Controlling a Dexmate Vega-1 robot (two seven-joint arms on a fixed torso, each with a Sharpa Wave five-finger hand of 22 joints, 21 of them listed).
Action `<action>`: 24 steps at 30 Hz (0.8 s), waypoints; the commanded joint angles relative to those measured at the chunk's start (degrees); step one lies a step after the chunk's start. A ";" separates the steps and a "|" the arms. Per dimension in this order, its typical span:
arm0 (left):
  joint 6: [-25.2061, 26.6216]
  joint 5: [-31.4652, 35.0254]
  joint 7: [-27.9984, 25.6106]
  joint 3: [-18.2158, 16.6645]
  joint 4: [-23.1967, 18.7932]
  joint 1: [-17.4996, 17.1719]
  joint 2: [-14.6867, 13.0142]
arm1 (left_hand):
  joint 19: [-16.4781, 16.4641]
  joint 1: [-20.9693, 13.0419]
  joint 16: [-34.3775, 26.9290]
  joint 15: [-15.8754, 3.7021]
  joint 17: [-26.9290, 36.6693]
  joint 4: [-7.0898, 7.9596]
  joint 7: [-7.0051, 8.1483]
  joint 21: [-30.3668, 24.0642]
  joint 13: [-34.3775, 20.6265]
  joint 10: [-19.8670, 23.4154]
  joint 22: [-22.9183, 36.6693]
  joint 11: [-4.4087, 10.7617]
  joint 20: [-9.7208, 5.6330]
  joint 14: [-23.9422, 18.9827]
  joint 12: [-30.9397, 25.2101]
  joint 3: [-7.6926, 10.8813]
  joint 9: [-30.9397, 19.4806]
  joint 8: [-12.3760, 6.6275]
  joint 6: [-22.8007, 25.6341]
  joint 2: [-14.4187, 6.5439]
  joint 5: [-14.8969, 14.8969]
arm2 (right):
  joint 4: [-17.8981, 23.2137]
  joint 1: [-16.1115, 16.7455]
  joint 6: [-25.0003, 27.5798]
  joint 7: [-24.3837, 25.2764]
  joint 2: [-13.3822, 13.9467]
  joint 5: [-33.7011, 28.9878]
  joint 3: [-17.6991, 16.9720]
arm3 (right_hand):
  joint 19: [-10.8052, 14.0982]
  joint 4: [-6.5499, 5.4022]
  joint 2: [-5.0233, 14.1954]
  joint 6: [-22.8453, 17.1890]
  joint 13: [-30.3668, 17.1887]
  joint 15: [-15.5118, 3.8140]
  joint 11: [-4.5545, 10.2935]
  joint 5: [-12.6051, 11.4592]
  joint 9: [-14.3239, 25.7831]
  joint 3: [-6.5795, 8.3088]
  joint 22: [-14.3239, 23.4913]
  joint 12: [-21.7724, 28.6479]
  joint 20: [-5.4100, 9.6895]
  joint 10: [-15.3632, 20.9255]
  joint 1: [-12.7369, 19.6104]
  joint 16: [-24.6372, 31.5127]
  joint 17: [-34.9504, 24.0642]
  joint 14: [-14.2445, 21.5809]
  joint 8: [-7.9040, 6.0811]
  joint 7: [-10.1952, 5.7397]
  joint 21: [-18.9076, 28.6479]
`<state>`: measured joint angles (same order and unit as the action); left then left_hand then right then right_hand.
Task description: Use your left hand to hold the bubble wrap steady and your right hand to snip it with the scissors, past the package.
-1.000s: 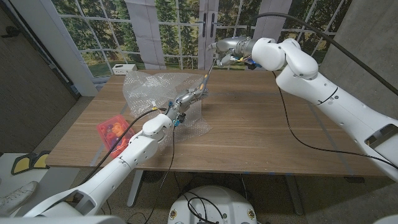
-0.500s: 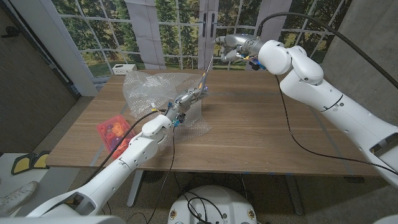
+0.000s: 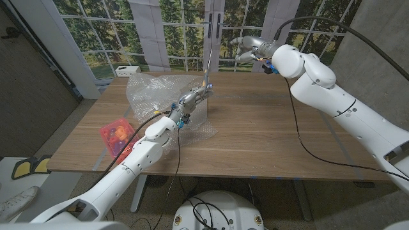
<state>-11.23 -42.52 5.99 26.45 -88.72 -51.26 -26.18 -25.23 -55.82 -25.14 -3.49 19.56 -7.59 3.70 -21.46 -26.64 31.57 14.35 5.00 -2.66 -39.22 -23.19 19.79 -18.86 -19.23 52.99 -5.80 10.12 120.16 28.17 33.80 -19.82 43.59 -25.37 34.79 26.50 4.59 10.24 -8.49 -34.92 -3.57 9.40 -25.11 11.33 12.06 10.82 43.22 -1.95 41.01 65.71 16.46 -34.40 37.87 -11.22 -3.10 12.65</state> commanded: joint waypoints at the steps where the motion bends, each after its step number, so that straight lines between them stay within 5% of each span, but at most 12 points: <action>1: -0.08 -3.58 3.10 -0.15 1.97 0.53 1.65 | 0.82 -4.34 -2.32 -9.53 3.73 0.02 0.90 -1.24 -3.35 4.83 0.70 6.25 0.19 -0.98 -2.70 -1.39 0.38 0.75 0.24 -4.15 0.59 | -0.95 -0.42 2.20 3.87 1.45 4.85 0.75 | -0.17 -0.42 0.07 -0.86 -0.05 -8.80 -0.51 0.31 0.15 0.19 0.10 0.35 0.17 0.56 -0.42 -0.25 -0.24 -0.17 -0.37 -0.15 0.13; 8: 0.33 -6.05 4.53 -0.44 3.18 0.50 2.86 | 1.41 -4.85 -5.09 -9.45 8.95 0.22 1.10 -2.54 -8.87 4.74 1.32 6.48 0.27 -1.54 -7.33 -3.09 1.12 1.81 0.44 -3.84 1.13 | -1.59 -0.85 1.10 5.85 1.80 6.81 1.44 | -0.15 -0.57 0.21 -1.34 -0.06 -8.99 -0.31 0.53 0.15 0.46 0.12 0.60 0.19 0.95 -0.77 -0.45 -0.39 -0.29 -0.42 -0.33 0.20; 19: 1.27 -8.33 6.51 -0.50 4.95 0.93 4.15 | 3.06 -6.79 -20.71 -8.36 35.06 1.35 1.02 -7.46 -35.38 1.76 4.07 6.97 0.56 2.52 -27.73 -8.76 1.97 5.05 1.29 -4.16 2.68 | -1.71 -1.90 0.92 7.04 2.36 7.74 2.84 | -0.09 -1.25 0.19 -1.94 0.06 -8.88 -0.28 0.92 0.15 0.48 0.12 0.90 0.05 1.53 -1.87 -0.57 -0.53 -0.06 -0.46 -0.47 0.28; 24: 1.27 -8.60 6.90 -0.50 5.55 1.16 4.63 | 3.48 -7.65 -25.42 -8.31 42.37 1.37 0.89 -8.74 -41.55 1.49 4.70 6.98 0.70 4.94 -32.46 -9.22 1.89 5.50 1.69 -4.34 2.76 | -1.77 -2.37 0.89 7.24 2.47 7.83 3.37 | -0.11 -1.42 0.17 -2.09 0.21 -9.02 -0.28 1.12 0.14 0.51 0.13 0.93 0.03 1.62 -2.22 -0.60 -0.64 0.02 -0.42 -0.51 0.30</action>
<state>-10.44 -49.43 11.25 26.02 -84.70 -50.56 -22.73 -22.17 -59.55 -47.49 -3.43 57.40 -6.25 4.51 -29.34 -64.47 29.10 18.54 7.45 -2.06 -35.46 -52.69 11.17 -16.75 -14.02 53.85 -7.34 12.34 118.61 26.71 34.88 -13.70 45.61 -18.45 37.02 26.51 3.61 10.47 -9.94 -34.61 -3.57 9.12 -24.34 11.32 12.43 10.80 43.90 -1.95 41.99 64.12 16.07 -34.75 37.87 -11.46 -3.69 12.65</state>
